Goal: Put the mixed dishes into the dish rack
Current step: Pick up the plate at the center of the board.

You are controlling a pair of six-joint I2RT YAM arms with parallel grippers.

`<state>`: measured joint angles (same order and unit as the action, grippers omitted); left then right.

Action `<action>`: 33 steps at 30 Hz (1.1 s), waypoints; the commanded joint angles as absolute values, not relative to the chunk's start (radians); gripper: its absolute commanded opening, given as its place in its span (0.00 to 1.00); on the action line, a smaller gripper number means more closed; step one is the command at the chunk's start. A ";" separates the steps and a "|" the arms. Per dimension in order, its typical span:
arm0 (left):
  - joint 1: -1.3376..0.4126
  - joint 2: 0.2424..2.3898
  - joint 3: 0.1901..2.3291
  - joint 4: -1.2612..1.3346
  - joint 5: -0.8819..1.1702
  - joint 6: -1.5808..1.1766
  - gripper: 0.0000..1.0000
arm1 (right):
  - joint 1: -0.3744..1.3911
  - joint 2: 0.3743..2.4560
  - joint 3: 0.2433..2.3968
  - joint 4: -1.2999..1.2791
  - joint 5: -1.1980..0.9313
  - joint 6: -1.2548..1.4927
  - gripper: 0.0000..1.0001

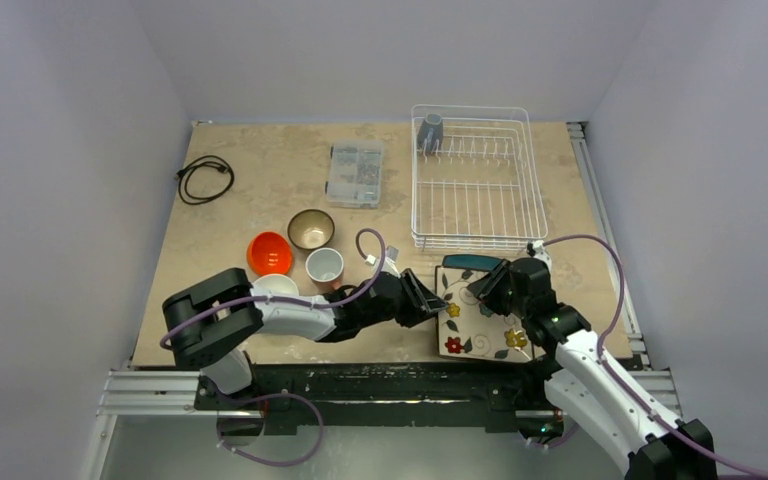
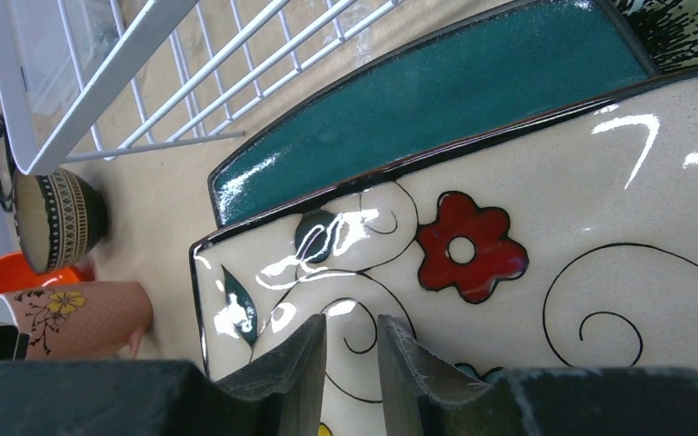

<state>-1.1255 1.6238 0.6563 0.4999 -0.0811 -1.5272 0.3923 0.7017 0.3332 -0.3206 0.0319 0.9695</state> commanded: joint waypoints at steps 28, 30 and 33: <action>-1.149 1.649 0.748 0.683 0.024 -1.480 0.00 | 0.394 0.623 0.452 -0.496 0.150 0.876 0.28; -1.149 1.640 0.754 0.706 0.035 -1.474 0.00 | 0.395 0.604 0.489 -0.515 0.161 0.849 0.29; -1.149 1.616 0.771 0.708 0.049 -1.449 0.00 | 0.395 0.586 0.521 -0.490 0.117 0.819 0.30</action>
<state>-1.1519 1.7100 0.6991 0.5140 -0.0048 -1.4792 0.3927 0.6121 0.4397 -0.4797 0.1040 0.8879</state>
